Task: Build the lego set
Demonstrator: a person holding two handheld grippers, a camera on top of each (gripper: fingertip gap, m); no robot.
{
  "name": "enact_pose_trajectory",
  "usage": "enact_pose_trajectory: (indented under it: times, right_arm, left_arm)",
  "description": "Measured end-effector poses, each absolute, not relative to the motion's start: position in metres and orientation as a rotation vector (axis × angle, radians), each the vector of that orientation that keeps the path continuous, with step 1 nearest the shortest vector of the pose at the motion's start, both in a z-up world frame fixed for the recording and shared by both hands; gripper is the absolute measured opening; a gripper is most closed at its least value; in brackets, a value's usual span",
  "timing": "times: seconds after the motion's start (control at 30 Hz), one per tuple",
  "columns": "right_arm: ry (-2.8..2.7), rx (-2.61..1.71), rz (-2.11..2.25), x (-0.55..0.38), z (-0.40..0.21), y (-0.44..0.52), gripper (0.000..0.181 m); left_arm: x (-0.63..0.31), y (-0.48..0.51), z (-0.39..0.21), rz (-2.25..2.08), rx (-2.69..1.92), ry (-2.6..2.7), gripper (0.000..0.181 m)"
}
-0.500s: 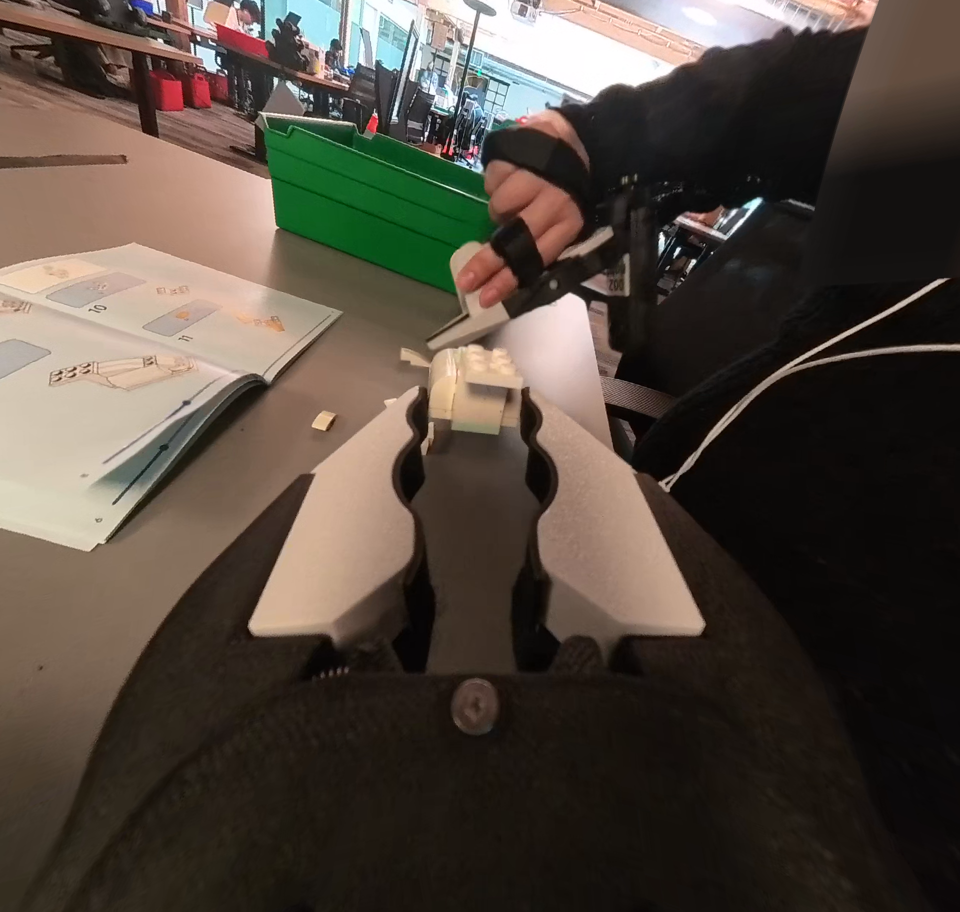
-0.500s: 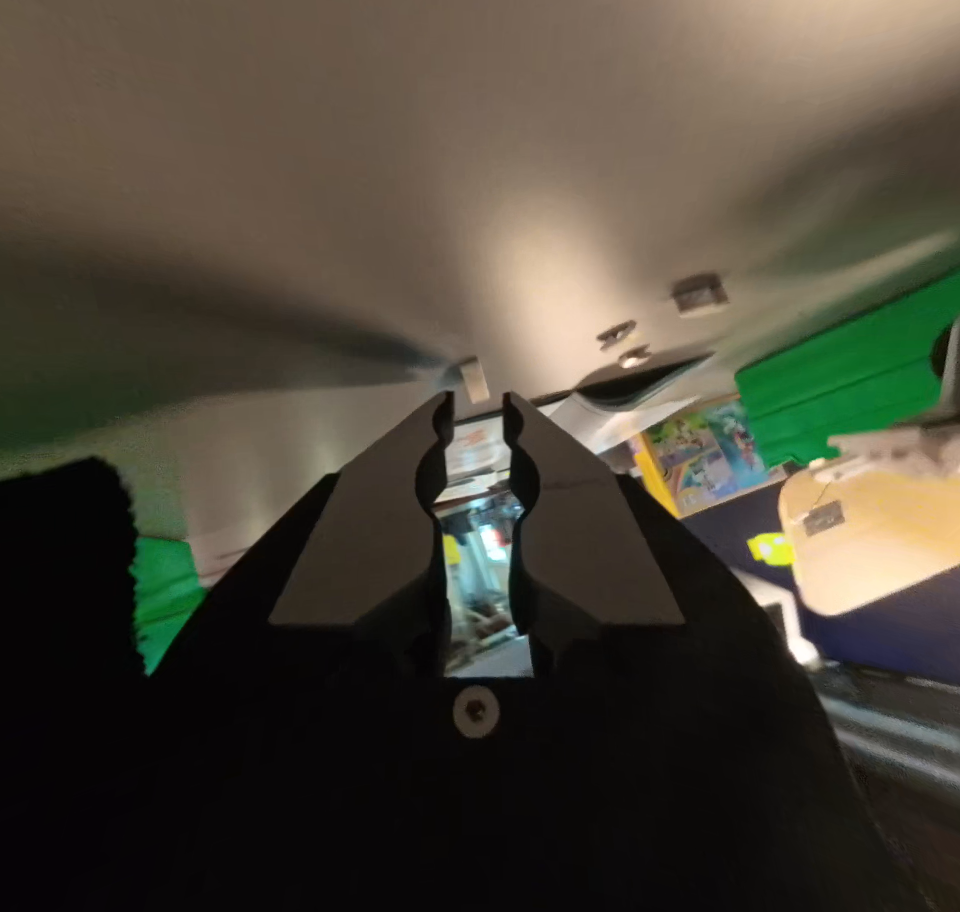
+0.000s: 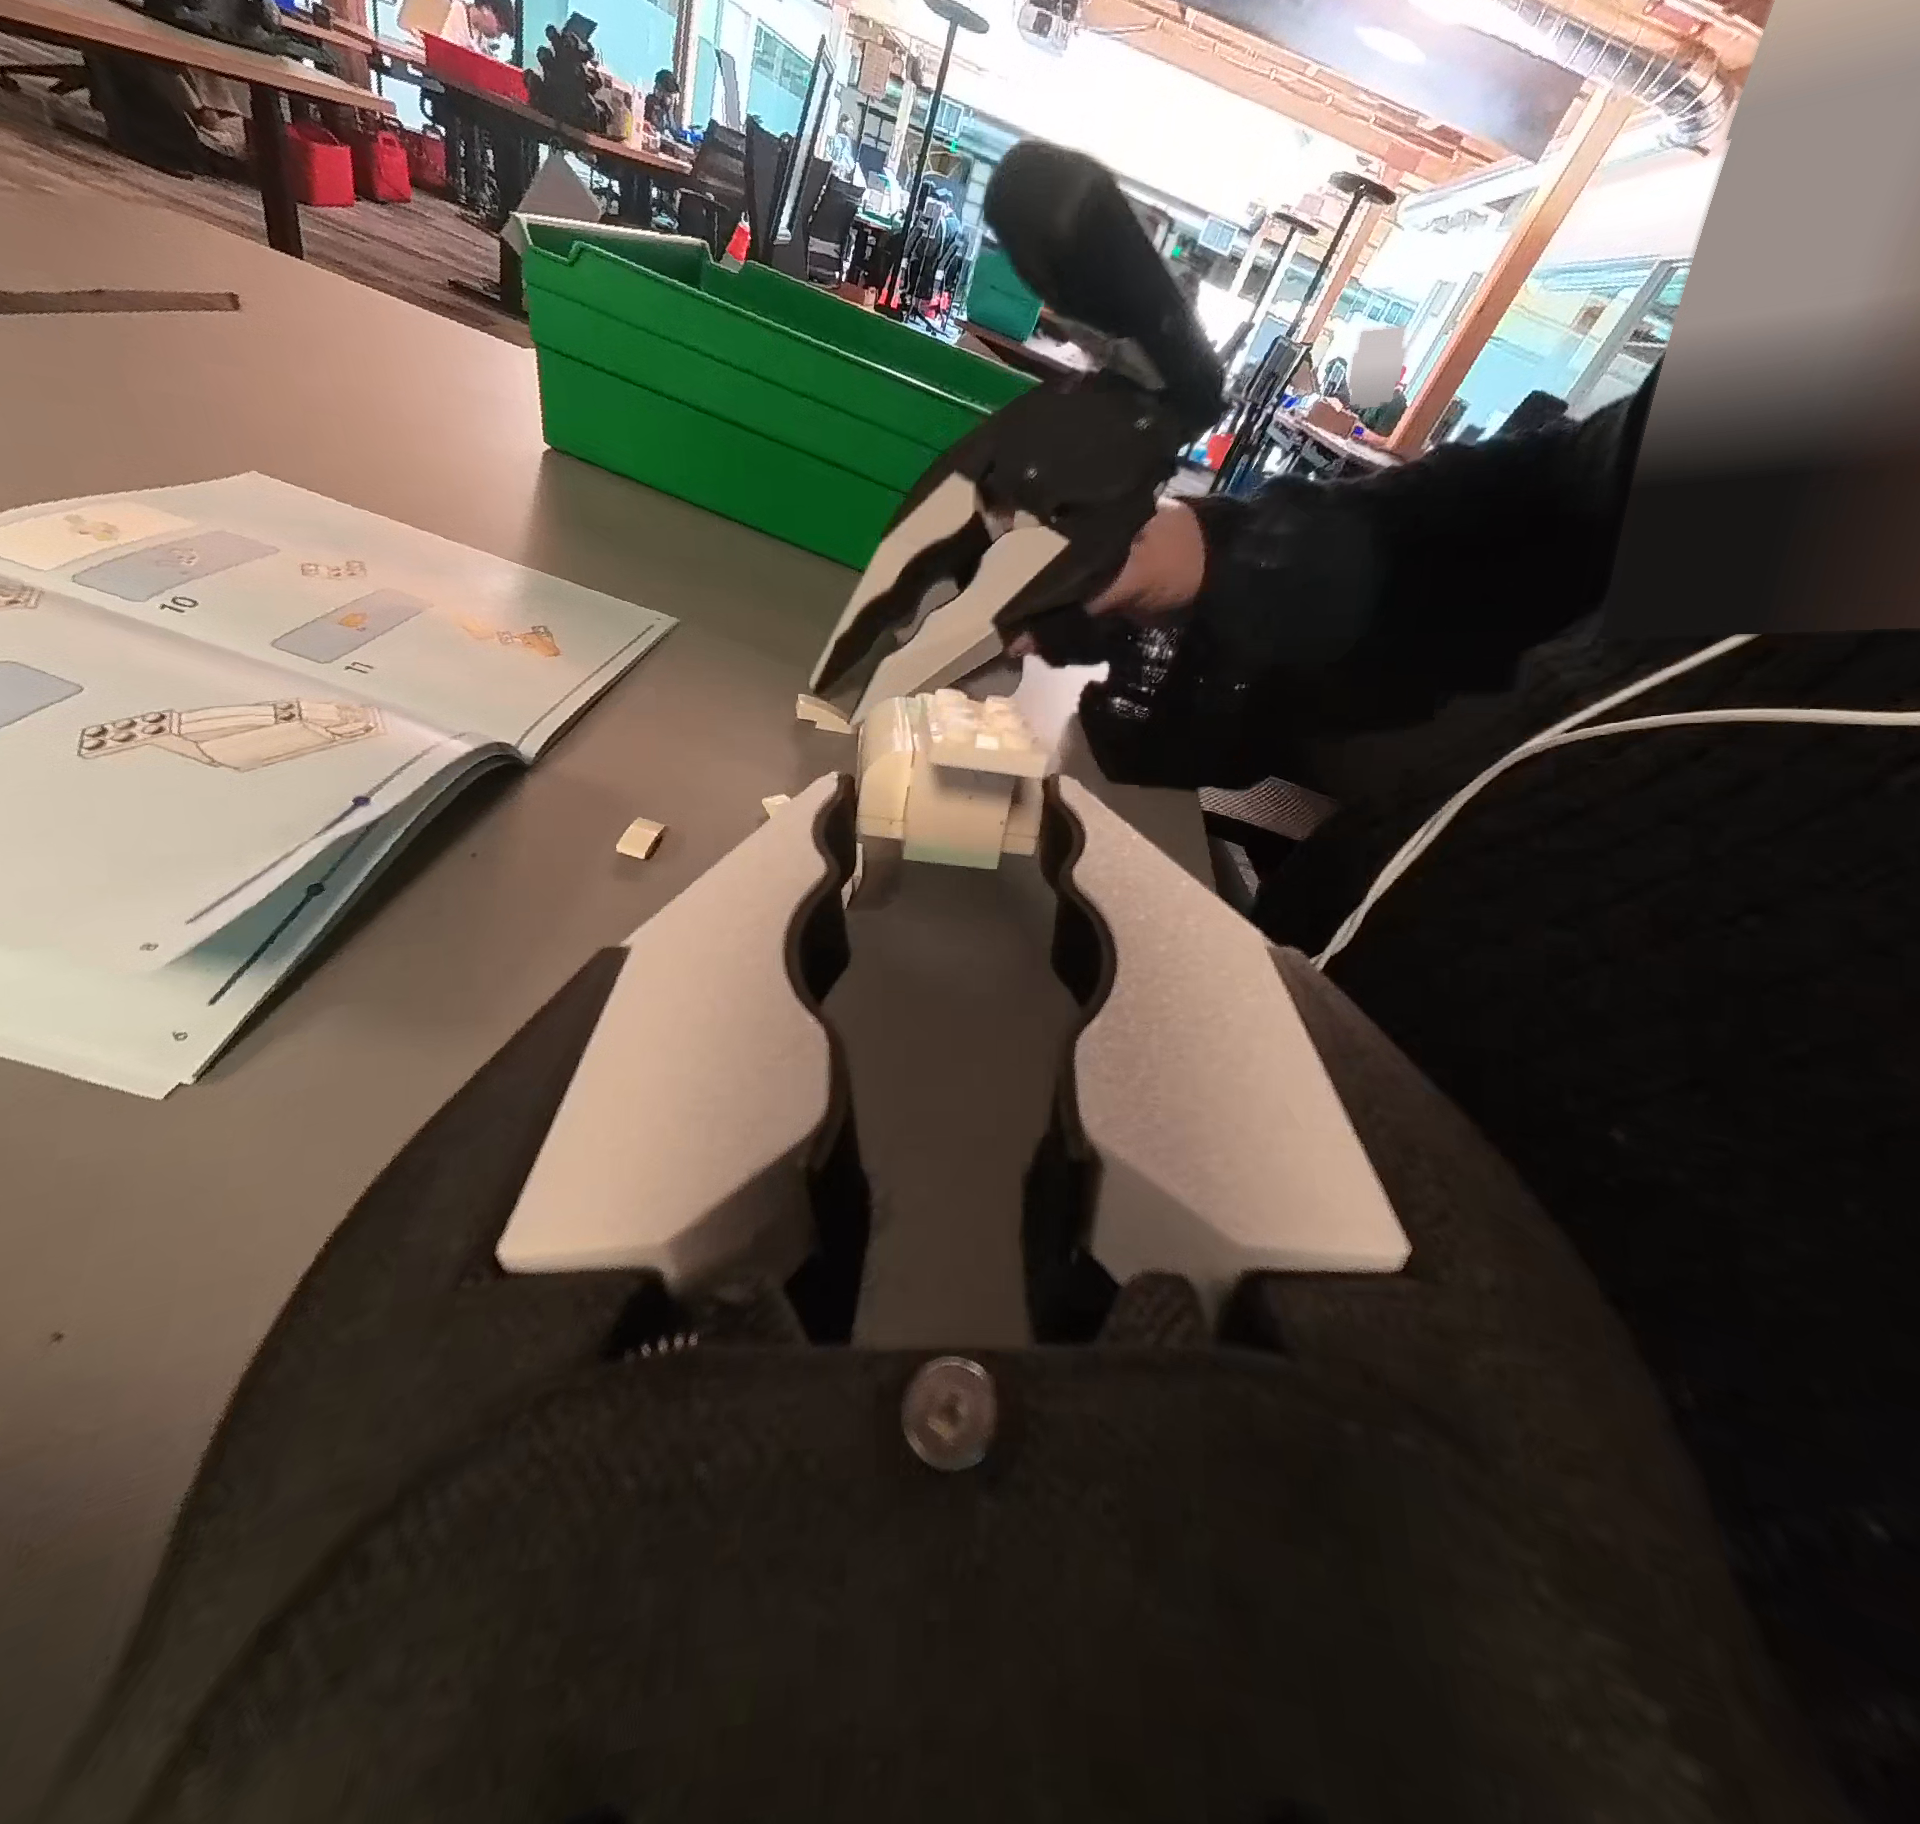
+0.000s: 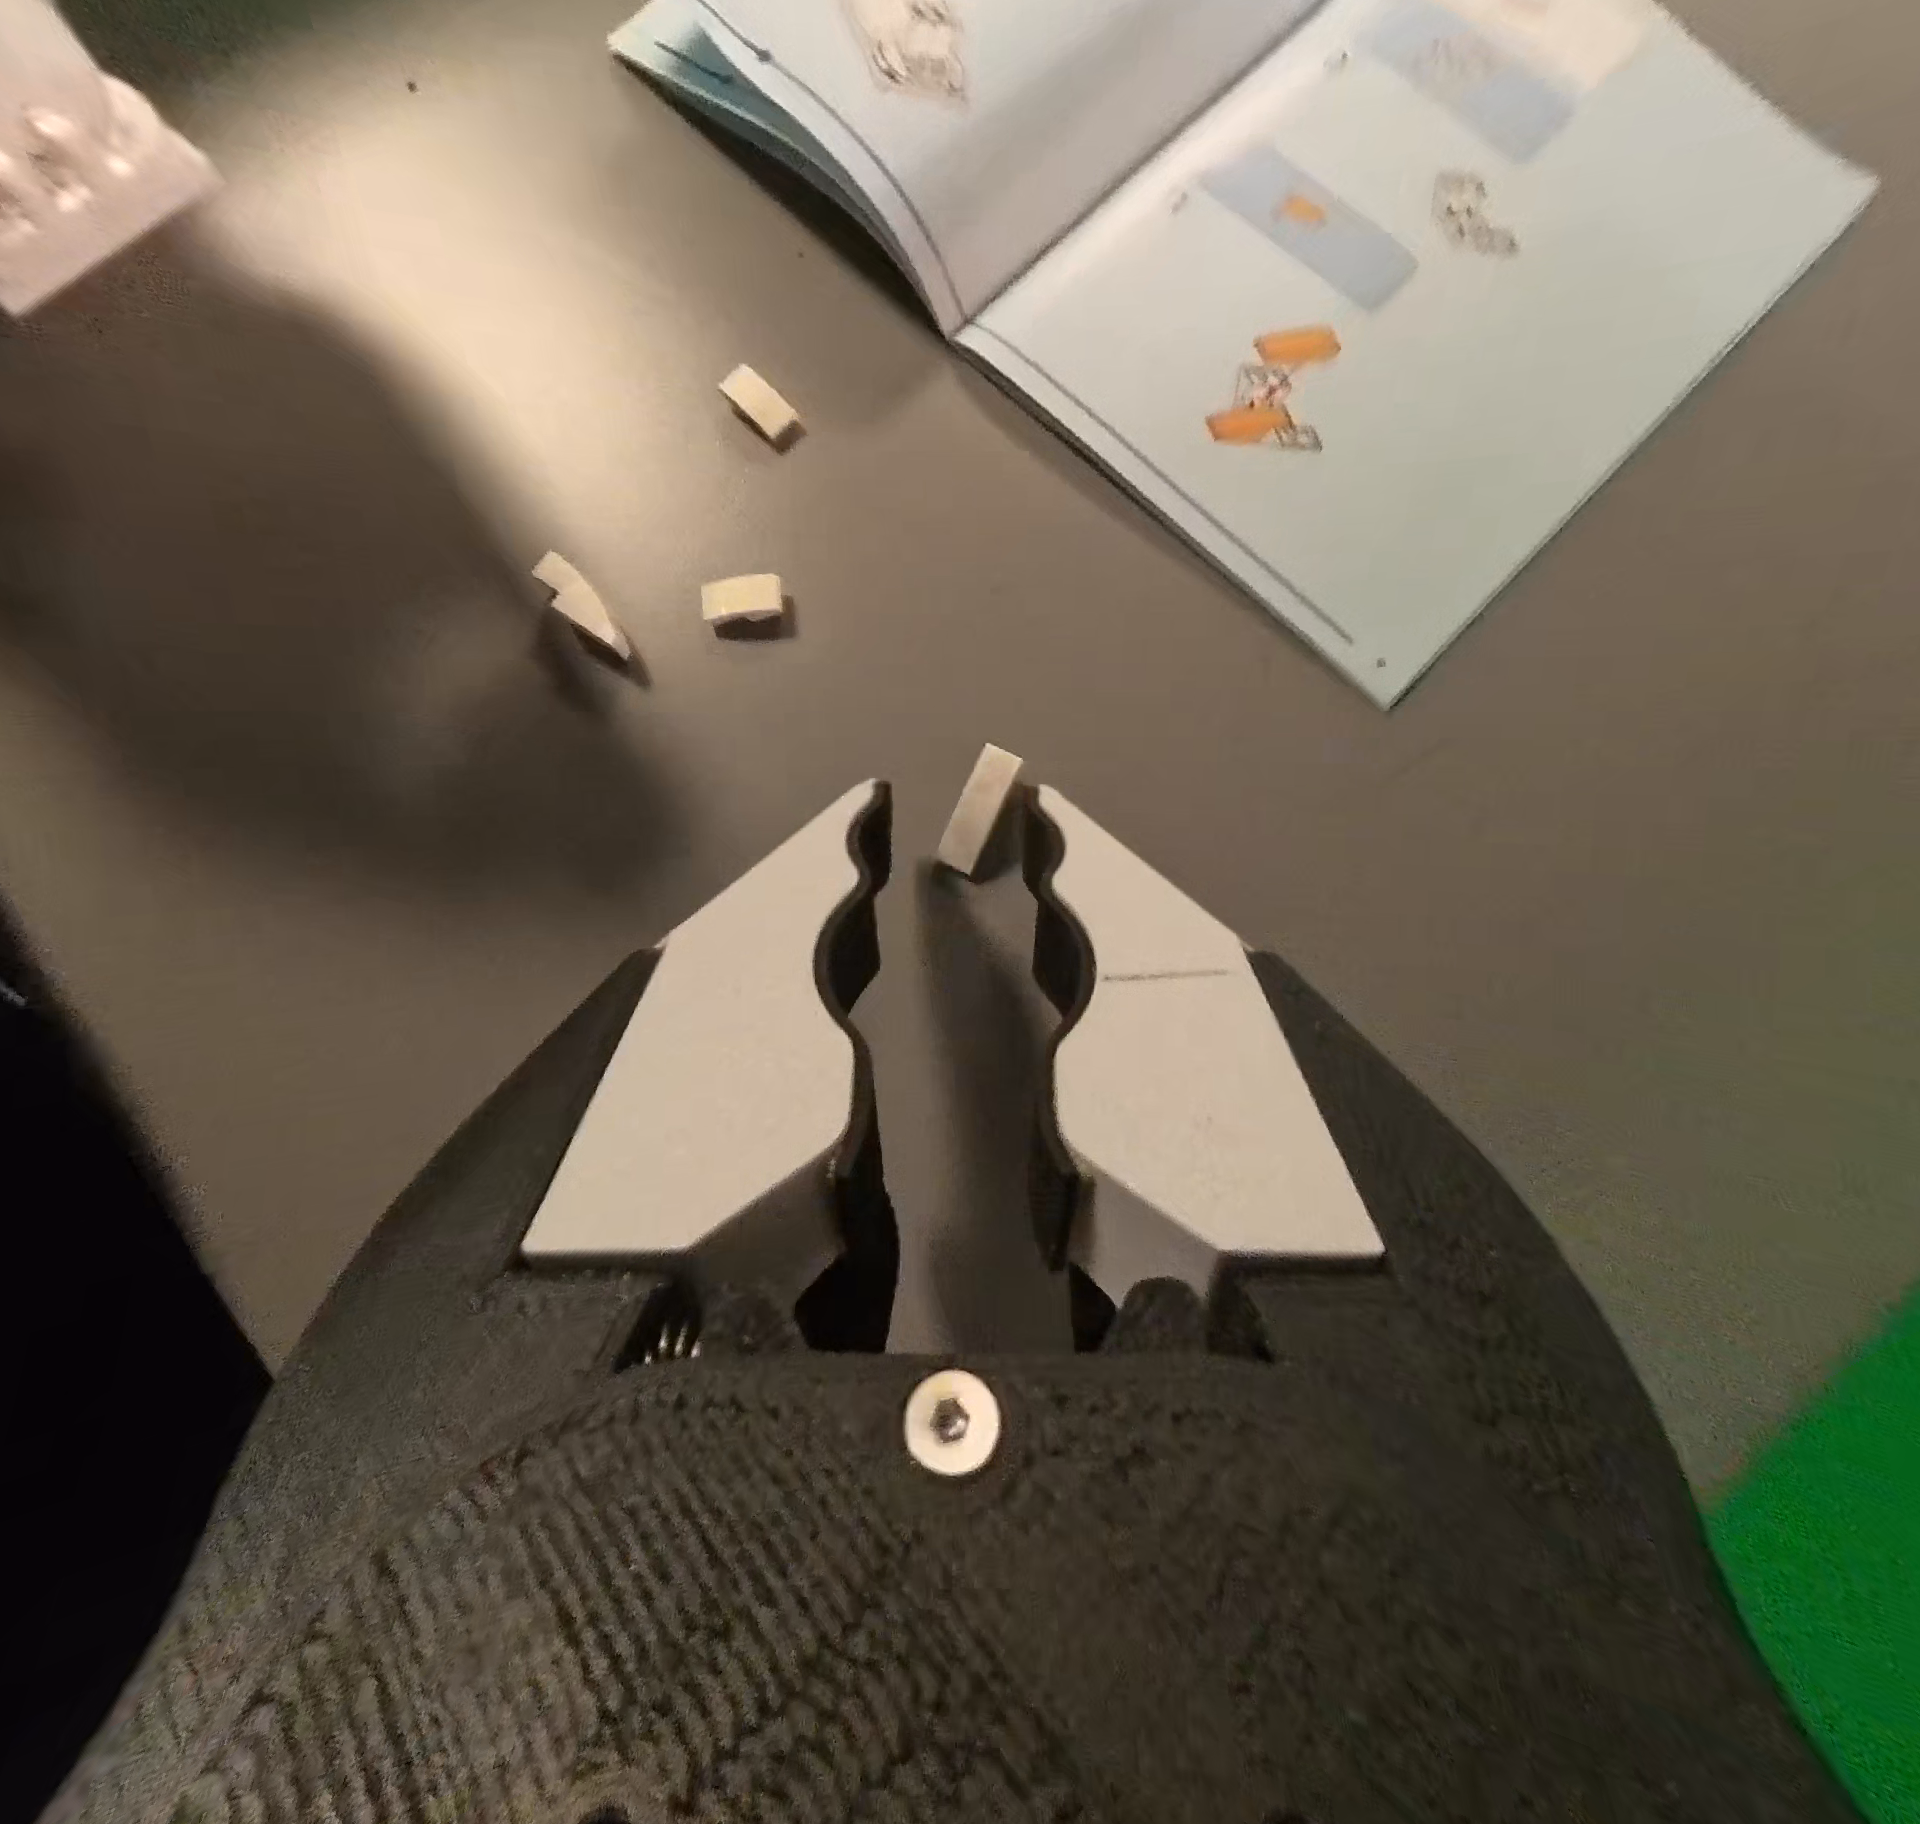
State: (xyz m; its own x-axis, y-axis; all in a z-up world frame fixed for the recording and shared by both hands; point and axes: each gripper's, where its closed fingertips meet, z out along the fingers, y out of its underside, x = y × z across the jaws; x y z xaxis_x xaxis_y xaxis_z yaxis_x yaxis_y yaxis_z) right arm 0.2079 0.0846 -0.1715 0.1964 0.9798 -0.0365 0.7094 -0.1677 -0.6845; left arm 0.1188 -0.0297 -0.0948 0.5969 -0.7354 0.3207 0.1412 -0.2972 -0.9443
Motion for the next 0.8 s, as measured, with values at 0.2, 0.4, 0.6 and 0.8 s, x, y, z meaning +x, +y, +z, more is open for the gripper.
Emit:
enact_pose_trajectory:
  times: [0.2, 0.4, 0.6, 0.8]
  right_arm:
    - [-1.603, -1.921, 0.642, 0.202, -0.178, 0.091, 0.006]
    - [-1.749, -1.439, 1.137, 0.133, -0.095, 0.016, 0.006]
    - [-2.011, -1.241, 1.251, 0.113, -0.081, -0.028, 0.006]
    - [-2.116, -1.275, 1.409, 0.113, -0.074, -0.036, 0.006]
  left_arm:
    - [0.119, -0.029, -0.095, -0.938, -1.661, 0.498, 0.034]
    - [0.121, -0.030, -0.096, -0.947, -1.663, 0.509, 0.035]
    - [0.122, -0.032, -0.093, -0.975, -1.645, 0.514, 0.035]
    - [0.126, -0.035, -0.090, -1.006, -1.619, 0.535, 0.034]
